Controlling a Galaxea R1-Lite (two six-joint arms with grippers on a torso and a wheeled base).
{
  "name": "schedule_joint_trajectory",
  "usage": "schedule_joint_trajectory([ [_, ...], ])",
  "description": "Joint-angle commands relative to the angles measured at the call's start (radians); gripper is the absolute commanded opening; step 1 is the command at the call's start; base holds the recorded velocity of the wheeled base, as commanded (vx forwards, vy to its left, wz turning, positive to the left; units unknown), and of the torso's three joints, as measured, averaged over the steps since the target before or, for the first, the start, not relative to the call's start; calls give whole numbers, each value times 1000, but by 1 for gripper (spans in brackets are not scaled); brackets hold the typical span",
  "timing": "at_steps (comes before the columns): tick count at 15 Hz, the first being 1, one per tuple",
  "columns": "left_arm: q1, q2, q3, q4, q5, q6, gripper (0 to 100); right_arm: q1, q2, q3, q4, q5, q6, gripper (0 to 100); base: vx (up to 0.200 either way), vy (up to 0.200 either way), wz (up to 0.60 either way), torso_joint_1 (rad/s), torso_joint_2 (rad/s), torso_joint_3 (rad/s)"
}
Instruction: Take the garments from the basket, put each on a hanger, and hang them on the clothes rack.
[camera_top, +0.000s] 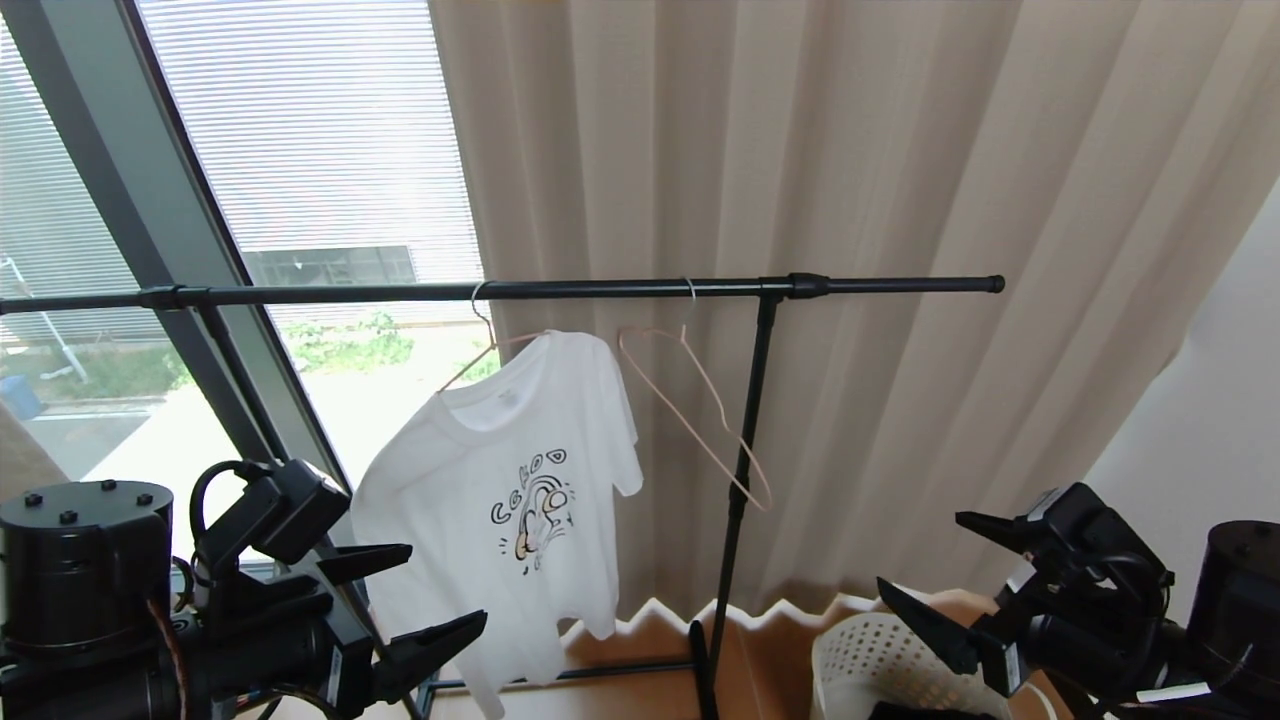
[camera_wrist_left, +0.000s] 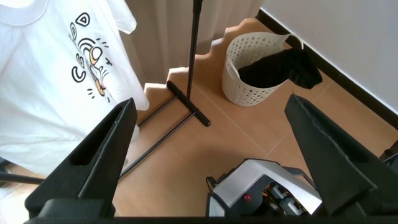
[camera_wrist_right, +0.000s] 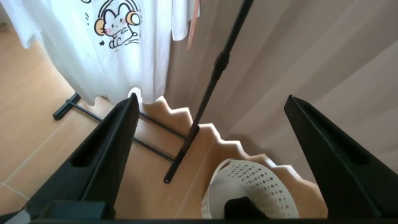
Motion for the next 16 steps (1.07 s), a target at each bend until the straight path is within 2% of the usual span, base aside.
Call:
schedule_joint_trajectory([
  [1,0,9,0,0,0,0,100,1,36,6,-12,-1,-1,100,0,0,0,0,0,0],
  [8,3,7,5,0,0,0,100,1,26,13,-13,-3,-2,100,0,0,0,-9,14,11],
  [16,1,7,6,0,0,0,100,1,10,17,-19,-4,-2,100,0,0,0,-125,295,159],
])
